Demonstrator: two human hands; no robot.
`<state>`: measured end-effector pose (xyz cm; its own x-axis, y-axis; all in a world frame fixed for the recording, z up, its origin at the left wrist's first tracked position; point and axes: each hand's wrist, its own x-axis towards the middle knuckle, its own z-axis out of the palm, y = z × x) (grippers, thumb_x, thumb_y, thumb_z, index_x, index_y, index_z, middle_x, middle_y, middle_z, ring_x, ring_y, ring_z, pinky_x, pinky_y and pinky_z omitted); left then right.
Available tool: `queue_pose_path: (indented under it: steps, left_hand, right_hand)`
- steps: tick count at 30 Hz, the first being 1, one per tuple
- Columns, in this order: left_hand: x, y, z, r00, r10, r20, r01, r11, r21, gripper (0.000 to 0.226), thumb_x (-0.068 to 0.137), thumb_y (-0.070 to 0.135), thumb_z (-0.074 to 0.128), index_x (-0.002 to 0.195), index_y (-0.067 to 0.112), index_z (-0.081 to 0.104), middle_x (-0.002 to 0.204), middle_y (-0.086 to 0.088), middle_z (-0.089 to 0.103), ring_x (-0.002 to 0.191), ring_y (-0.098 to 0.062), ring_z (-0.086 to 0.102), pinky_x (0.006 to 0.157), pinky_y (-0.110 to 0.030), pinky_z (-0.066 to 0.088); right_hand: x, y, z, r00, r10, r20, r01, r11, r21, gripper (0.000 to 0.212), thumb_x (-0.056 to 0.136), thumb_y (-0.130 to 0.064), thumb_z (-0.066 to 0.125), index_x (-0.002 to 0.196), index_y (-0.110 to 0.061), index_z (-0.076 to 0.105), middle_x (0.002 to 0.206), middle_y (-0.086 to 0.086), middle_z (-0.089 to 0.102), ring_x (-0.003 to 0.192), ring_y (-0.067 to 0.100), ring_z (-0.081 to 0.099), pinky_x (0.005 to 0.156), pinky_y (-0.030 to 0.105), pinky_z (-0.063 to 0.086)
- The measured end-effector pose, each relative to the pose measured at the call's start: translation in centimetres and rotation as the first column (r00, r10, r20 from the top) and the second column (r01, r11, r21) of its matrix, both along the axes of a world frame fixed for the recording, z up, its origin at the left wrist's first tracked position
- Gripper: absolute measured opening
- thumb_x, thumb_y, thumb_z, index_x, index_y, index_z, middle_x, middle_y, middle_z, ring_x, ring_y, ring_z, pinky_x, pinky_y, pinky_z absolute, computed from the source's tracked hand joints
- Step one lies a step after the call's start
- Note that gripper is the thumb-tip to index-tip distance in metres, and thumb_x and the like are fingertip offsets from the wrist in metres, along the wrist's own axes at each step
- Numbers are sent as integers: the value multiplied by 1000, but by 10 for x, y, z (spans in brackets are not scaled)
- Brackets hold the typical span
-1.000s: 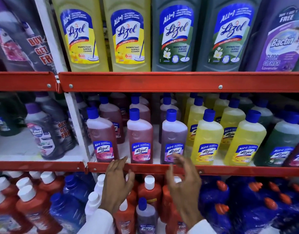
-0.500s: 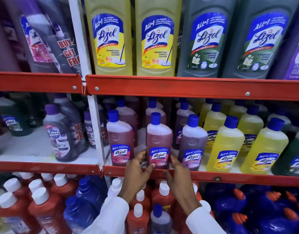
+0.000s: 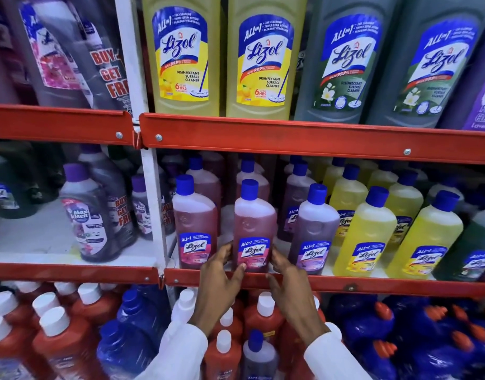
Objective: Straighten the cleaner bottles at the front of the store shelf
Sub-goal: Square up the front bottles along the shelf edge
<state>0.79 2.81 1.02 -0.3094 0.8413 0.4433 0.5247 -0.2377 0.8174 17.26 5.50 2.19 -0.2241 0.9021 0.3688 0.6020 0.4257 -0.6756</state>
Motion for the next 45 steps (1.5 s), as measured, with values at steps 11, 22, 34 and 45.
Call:
queue_pose_path:
  steps: [11, 22, 34, 45]
  left_hand:
    - [7, -9, 1, 993, 76, 91, -83, 993, 82, 47, 88, 7, 67, 132, 20, 57, 122, 6, 71, 110, -4, 65, 96, -31, 55]
    - [94, -17, 5, 999, 14, 32, -19, 987, 157, 36, 82, 22, 64, 117, 26, 66, 113, 10, 73, 105, -2, 66, 93, -29, 54]
    - [110, 21, 8, 995, -7, -97, 6, 1000, -11, 43, 82, 30, 68, 124, 20, 66, 113, 7, 76, 100, -2, 69, 90, -32, 57]
    - [115, 18, 6, 998, 7, -63, -7, 1000, 1, 38, 85, 19, 75, 121, 24, 66, 106, 23, 69, 92, 19, 62, 88, -26, 58]
  right_hand:
    - [8, -7, -6, 995, -11, -96, 21, 994, 104, 60, 83, -2, 65, 139, -21, 54, 131, -7, 65, 118, 9, 63, 102, 21, 45]
    - [88, -6, -16, 902, -253, -350, 305, 947, 103, 52, 75, 3, 70, 122, -14, 58, 118, 3, 66, 105, 22, 66, 95, 34, 52]
    - [110, 25, -7, 984, -25, -175, 24, 1000, -8, 64, 78, -1, 71, 137, -17, 53, 123, -4, 71, 110, 9, 68, 97, 31, 54]
    - [113, 24, -8, 977, 3, -213, -10, 1000, -29, 60, 83, -14, 74, 138, -21, 52, 127, -4, 69, 113, 9, 66, 98, 31, 54]
